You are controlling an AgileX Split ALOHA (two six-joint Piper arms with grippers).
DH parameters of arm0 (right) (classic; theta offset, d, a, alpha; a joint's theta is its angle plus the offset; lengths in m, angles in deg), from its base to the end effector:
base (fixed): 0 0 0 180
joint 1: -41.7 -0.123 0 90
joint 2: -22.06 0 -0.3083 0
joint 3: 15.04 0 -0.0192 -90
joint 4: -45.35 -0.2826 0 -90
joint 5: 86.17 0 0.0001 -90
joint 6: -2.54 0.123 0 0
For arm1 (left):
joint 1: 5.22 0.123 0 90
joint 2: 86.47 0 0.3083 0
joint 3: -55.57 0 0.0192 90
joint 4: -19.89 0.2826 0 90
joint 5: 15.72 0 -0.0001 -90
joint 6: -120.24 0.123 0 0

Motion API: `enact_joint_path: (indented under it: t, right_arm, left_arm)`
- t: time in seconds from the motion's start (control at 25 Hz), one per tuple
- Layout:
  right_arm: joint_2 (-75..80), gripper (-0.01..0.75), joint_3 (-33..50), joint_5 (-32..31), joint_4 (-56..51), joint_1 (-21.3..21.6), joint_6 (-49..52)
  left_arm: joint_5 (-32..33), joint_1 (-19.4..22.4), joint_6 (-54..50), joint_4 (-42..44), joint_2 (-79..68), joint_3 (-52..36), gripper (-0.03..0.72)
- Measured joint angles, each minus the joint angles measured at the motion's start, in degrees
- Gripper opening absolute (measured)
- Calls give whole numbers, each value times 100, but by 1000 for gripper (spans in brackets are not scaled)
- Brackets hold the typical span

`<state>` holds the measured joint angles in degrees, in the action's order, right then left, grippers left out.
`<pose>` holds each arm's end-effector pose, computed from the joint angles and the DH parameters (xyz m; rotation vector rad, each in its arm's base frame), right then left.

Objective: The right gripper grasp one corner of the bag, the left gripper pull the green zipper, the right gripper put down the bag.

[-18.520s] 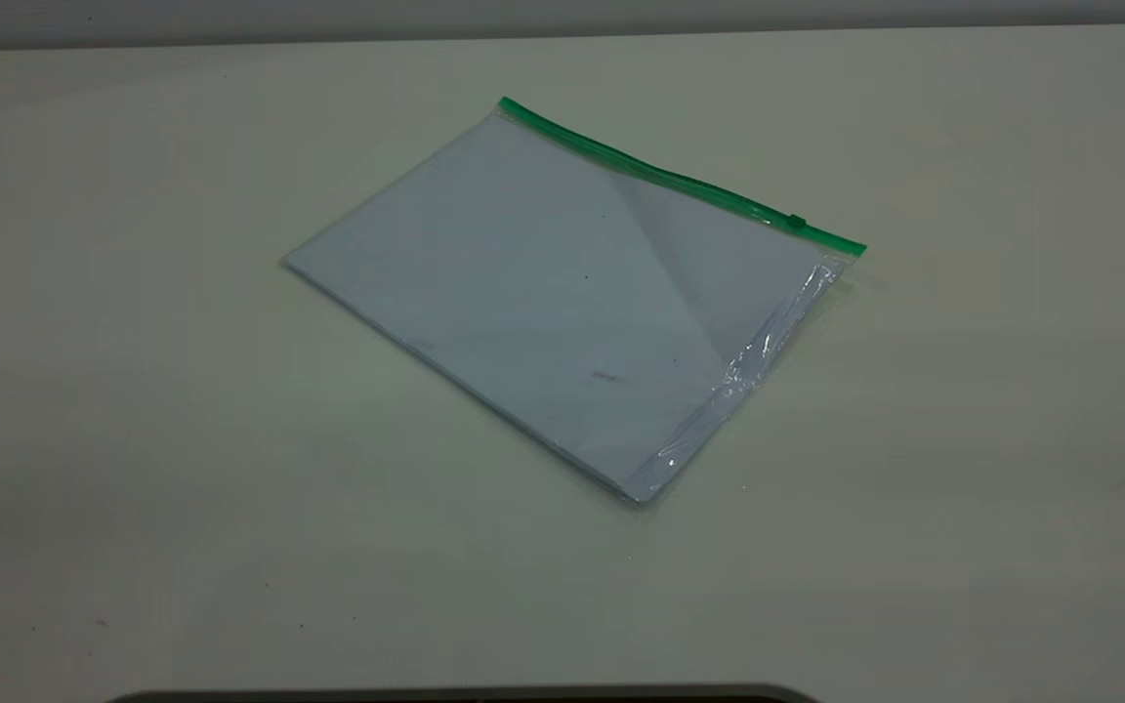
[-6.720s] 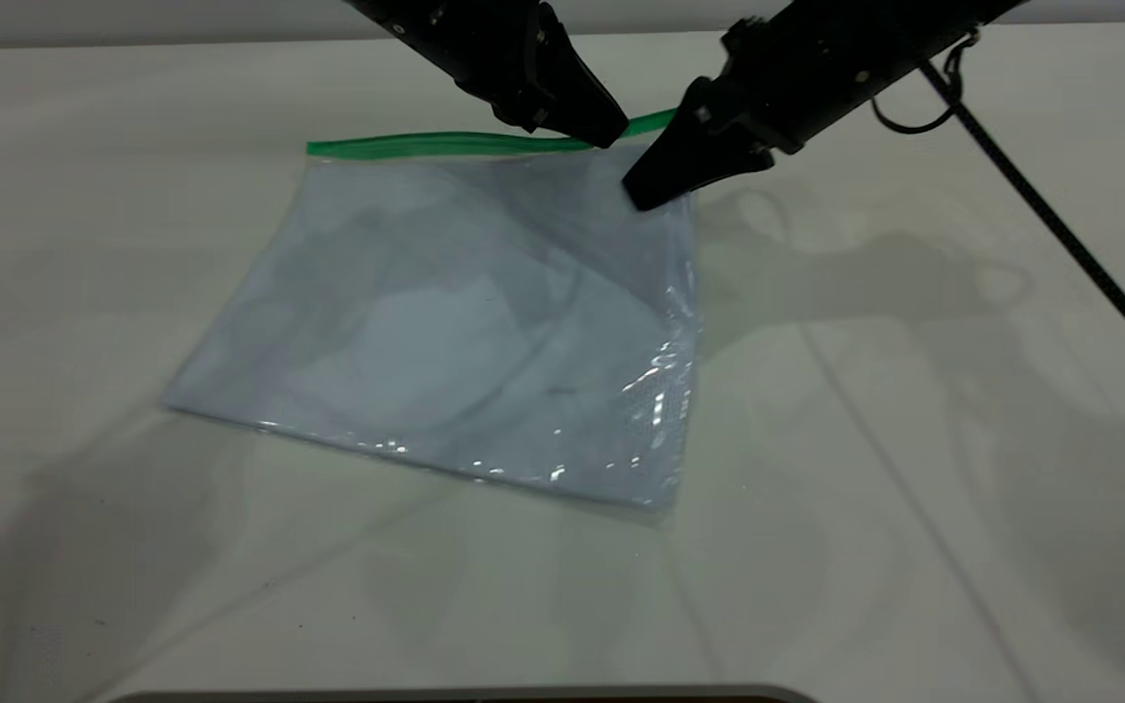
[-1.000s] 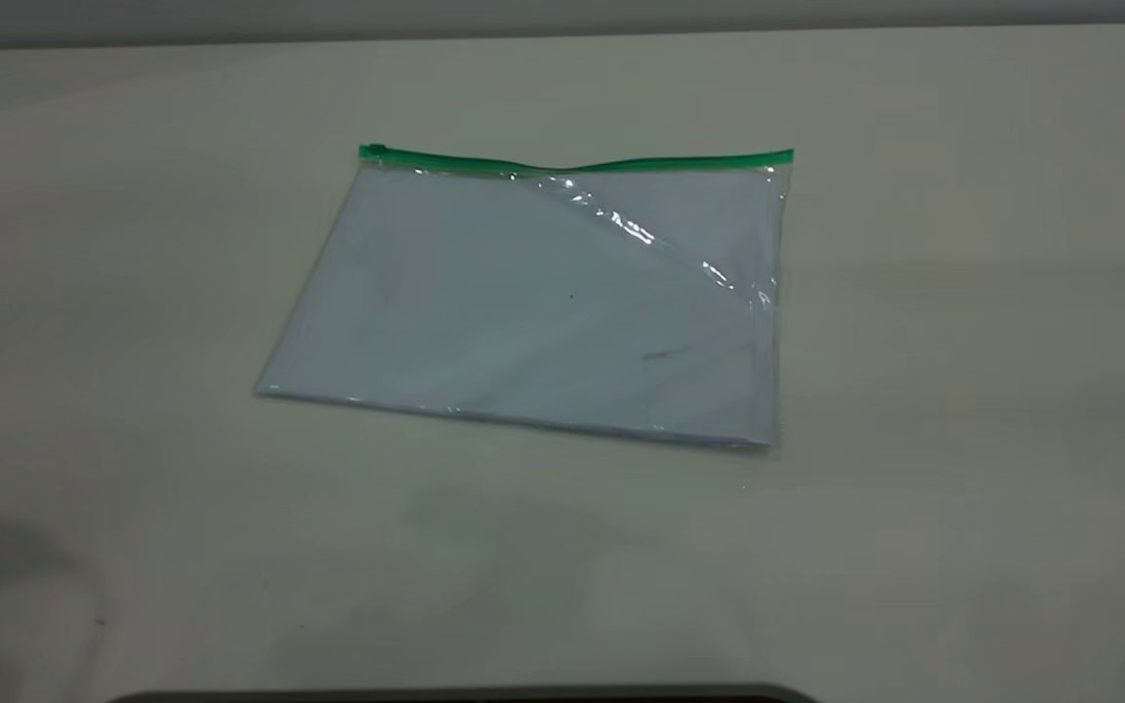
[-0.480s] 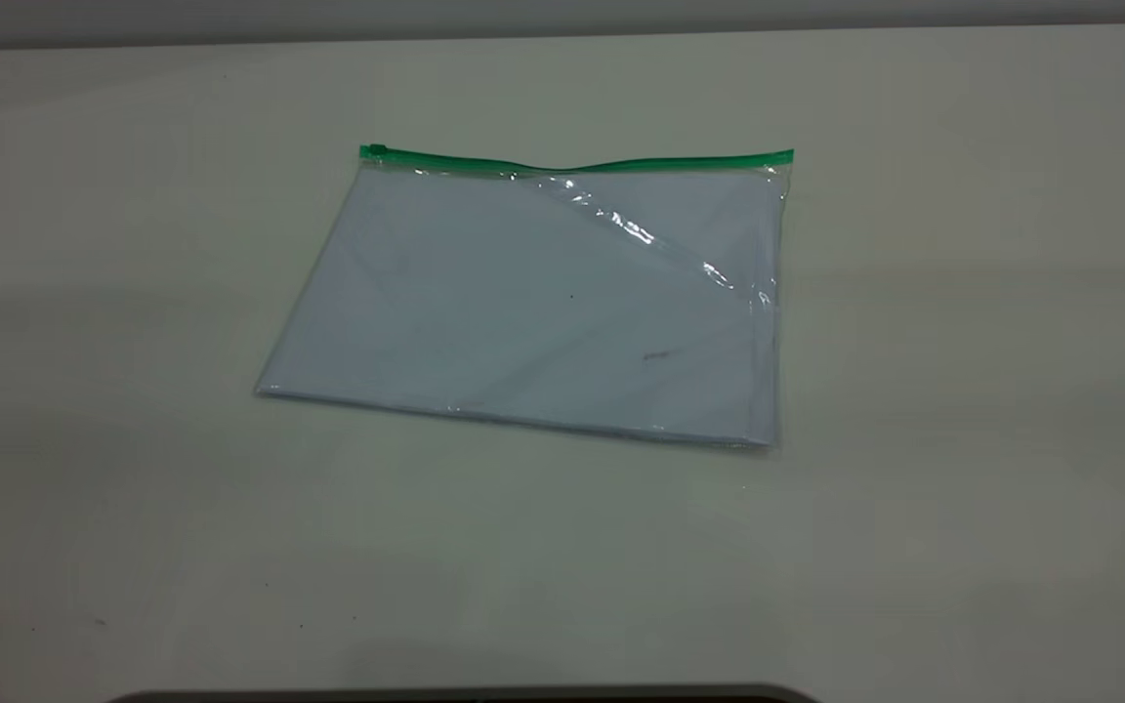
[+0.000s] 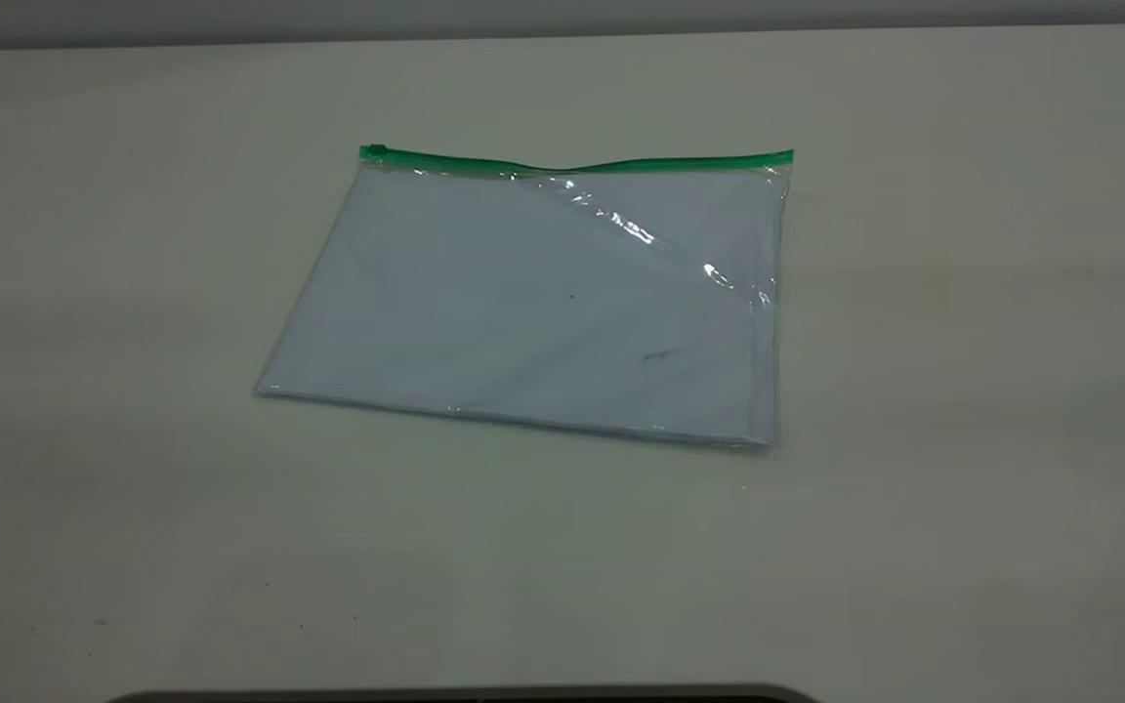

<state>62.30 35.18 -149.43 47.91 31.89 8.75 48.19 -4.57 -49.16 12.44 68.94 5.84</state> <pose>0.1011 0.0125 0.2289 -0.0987 2.6794 0.0280 0.0683 -0.0136 0.2552 0.1933 2.3953 -0.0761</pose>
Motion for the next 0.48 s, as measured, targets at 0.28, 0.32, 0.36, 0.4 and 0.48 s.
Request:
enact_joint_path:
  t: [0.28, 0.32, 0.36, 0.4, 0.48]
  right_arm:
    - [-119, 380, 0, 0, 0, 0, 0]
    - [-238, 380, 0, 0, -6, 27, 0]
    - [-438, 380, 0, 0, -19, 87, 0]
    - [-678, 380, 0, 0, -24, 149, 0]
    - [-1183, 380, 0, -5, -24, 278, 0]
  left_arm:
    - [79, 0, -9, 0, 1159, 0, 546]
    - [90, 0, -13, 0, 1291, 0, 546]
    - [96, 0, -15, 0, 1407, 0, 546]
    - [108, 0, -15, 0, 1496, 0, 546]
    - [131, 0, -15, 0, 1650, 0, 546]
